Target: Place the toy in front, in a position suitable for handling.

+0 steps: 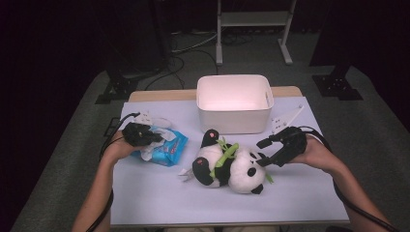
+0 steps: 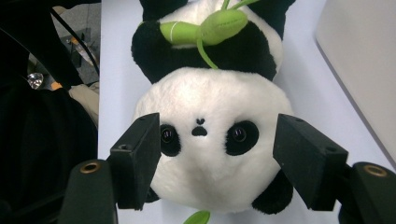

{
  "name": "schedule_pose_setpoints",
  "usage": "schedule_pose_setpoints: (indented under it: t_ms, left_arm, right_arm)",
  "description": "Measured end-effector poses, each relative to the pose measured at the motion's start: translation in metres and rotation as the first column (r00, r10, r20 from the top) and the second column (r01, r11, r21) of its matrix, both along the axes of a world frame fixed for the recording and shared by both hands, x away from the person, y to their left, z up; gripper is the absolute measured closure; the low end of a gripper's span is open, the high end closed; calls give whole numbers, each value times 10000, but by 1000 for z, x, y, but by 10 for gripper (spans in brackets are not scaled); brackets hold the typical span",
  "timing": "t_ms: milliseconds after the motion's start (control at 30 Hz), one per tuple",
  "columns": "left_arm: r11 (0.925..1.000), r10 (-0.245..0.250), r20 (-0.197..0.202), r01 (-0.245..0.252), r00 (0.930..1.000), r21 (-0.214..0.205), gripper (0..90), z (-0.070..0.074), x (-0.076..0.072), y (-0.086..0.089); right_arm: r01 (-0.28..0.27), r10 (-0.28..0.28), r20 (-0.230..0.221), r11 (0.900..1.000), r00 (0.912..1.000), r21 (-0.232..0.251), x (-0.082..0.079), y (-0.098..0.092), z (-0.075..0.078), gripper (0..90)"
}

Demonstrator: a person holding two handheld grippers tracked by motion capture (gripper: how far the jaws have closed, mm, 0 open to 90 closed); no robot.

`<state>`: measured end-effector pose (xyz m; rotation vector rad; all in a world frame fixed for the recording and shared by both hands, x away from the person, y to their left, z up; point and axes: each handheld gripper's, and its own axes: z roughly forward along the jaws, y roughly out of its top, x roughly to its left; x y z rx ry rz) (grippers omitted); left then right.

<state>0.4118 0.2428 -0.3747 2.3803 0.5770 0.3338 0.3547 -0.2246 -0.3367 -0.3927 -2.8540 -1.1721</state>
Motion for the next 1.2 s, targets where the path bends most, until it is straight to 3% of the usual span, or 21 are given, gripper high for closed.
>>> schedule_pose_setpoints:
  t_ms: [33,133,267,367,567,600,833,867,900,1200]
  left_arm:
    - [9997,-115,-102,113,9999,-214,892,2,-1,1]
    - [9996,-230,-133,227,9996,-191,892,3,-3,1]
    - [9972,-501,-282,485,9983,-565,892,7,-7,2]
    - [9968,-569,-269,553,9980,-578,892,9,-8,0]
    - [9873,-1144,-304,1102,9930,-1140,893,19,-15,-6]
    - [9794,-1422,-312,1360,9894,-1493,892,24,-17,-10]
    - [9658,-2150,-147,2103,9765,-1519,892,40,-26,-33]
    - [9598,-2413,-87,2373,9704,-1501,892,45,-28,-41]
    - [9598,-2413,-87,2373,9704,-1501,892,45,-28,-41]
    - [9311,-3298,64,3264,9440,-1627,891,67,-38,-82]
  right_arm:
    - [4,-4,-35,10000,10000,32,0,-1,-2,310]
    - [25,-25,-47,10000,10000,70,0,-1,-2,310]
    - [21,-21,-1,9999,10000,109,0,-3,-2,307]
    - [90,-90,-13,9999,10000,143,0,-4,-3,307]
    - [129,-129,-39,9997,9999,186,0,-5,-4,305]
    - [121,-121,-26,9997,9999,220,0,-6,-4,305]
    - [156,-157,14,9995,9999,280,-1,-7,-5,304]
    - [153,-154,42,9994,9999,306,-1,-8,-5,303]
    - [153,-154,42,9994,9999,306,-1,-8,-5,303]
    - [348,-353,126,9986,9993,410,-5,-21,-2,303]
